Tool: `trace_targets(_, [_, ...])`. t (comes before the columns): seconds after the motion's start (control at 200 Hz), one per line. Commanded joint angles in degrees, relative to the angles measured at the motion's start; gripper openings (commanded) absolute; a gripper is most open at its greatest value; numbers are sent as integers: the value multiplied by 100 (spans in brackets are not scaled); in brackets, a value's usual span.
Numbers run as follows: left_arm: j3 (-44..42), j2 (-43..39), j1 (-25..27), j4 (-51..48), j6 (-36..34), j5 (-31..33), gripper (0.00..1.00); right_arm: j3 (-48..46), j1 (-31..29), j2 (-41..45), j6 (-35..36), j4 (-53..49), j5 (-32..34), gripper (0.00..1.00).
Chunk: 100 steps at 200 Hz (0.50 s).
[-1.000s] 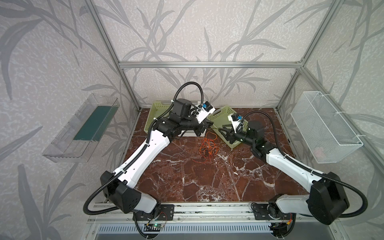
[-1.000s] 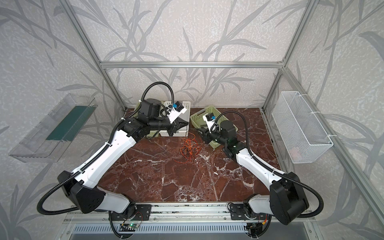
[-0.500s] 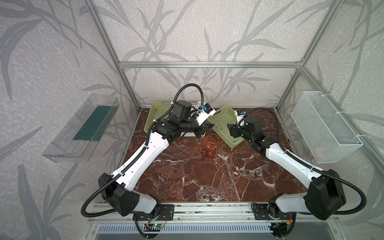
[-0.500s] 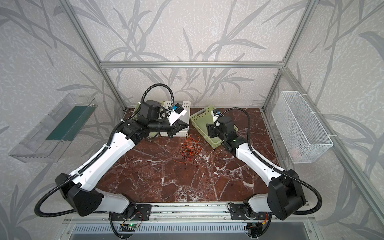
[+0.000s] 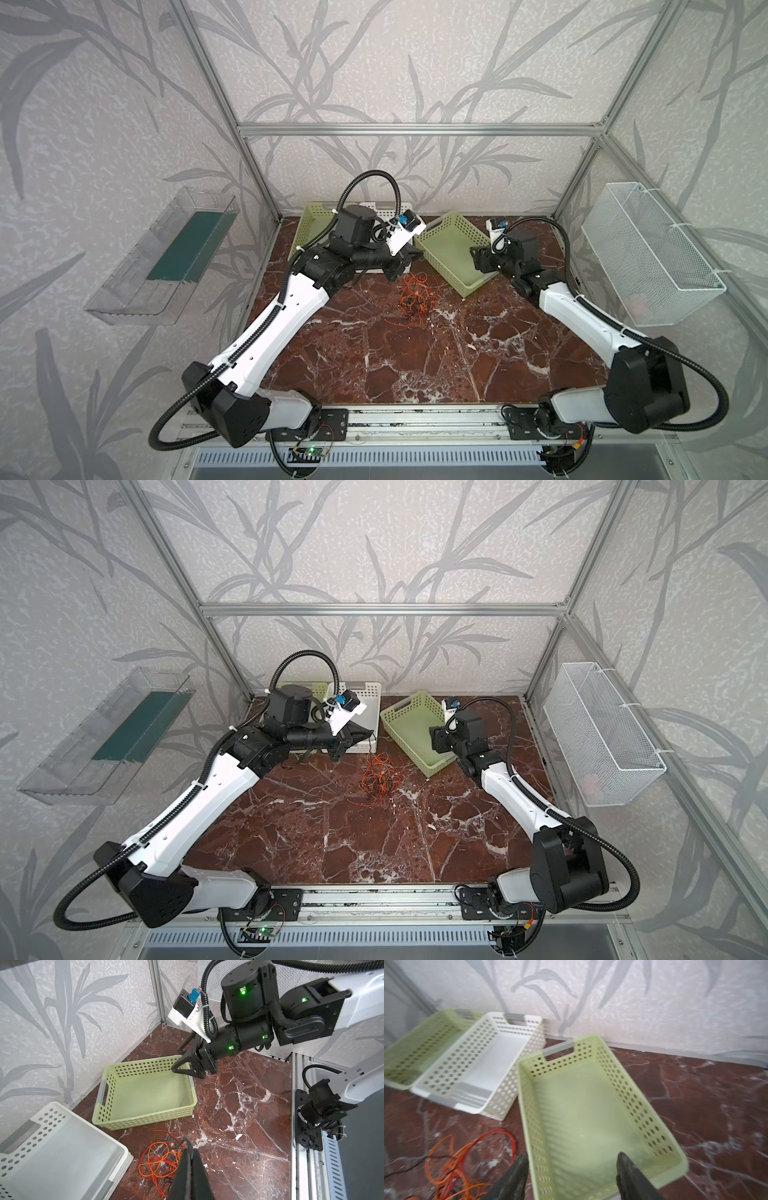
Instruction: Untangle the cables
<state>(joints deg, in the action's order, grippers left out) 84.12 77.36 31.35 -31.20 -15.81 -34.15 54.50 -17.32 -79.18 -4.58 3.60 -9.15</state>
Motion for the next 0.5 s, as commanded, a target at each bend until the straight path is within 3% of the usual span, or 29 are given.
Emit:
trace_targets(0.0, [-25,46,17,116,-9,-82,0,-187,-154,277,423,934,-2074,68])
trace_targets(0.21, [20,92,19,235,56,-142,0,-243,-735,236,615,1577,-2876,69])
trace_targets(0.41, [84,104,18,351,103,-183,0,79,-1142,-353,519,1907,-2891,66])
trace_targets(0.495, [113,107,28,371,122,-213,0,231,-1299,-610,508,1754,-2275,58])
